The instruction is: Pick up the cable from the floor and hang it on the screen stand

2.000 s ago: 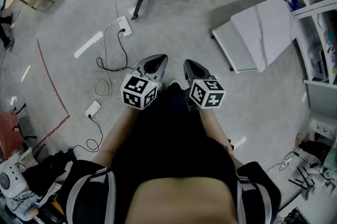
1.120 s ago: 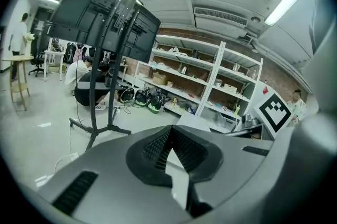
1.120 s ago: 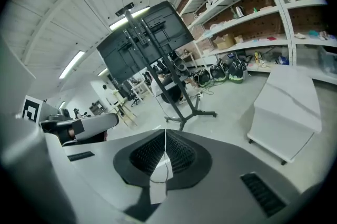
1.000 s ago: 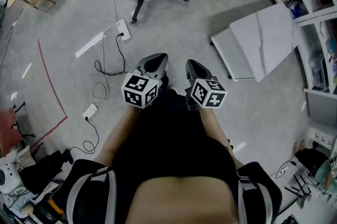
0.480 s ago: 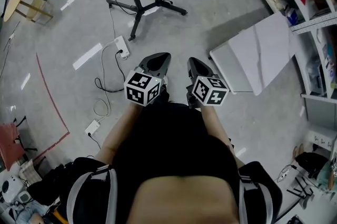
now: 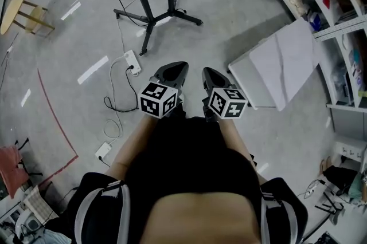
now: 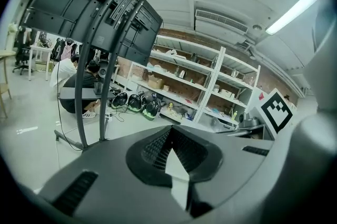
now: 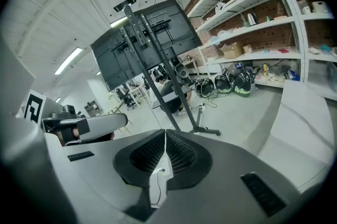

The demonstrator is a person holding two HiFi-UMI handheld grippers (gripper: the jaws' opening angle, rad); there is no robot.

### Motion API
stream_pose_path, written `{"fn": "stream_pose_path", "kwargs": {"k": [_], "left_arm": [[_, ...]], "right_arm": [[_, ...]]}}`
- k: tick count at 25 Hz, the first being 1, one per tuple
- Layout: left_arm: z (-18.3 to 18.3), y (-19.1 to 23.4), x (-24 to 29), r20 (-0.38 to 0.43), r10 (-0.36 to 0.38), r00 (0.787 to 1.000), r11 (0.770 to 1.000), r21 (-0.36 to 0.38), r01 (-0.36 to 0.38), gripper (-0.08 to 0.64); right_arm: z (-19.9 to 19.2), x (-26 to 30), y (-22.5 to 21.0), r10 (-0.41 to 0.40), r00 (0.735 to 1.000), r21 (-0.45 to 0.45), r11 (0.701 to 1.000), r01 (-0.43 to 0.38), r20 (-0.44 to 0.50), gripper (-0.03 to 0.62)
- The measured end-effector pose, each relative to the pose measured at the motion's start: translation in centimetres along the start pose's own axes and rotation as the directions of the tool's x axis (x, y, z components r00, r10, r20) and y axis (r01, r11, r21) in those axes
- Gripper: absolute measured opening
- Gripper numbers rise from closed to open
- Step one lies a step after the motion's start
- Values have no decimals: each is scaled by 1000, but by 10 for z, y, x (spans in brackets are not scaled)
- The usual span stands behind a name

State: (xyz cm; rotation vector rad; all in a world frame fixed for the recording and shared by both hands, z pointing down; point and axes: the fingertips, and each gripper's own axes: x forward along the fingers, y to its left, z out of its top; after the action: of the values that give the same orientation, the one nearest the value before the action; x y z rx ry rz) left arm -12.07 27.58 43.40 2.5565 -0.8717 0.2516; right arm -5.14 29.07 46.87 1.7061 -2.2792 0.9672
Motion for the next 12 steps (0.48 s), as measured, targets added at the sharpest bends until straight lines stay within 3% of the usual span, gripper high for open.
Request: {"fn": "stream_pose_path", "kwargs": {"k": [12], "left_arm": [[12, 39, 17, -16, -11, 1000, 999, 34, 12, 8]], "right_arm": [[16, 45, 3, -11, 1000, -14, 1000, 11, 9, 25]]}}
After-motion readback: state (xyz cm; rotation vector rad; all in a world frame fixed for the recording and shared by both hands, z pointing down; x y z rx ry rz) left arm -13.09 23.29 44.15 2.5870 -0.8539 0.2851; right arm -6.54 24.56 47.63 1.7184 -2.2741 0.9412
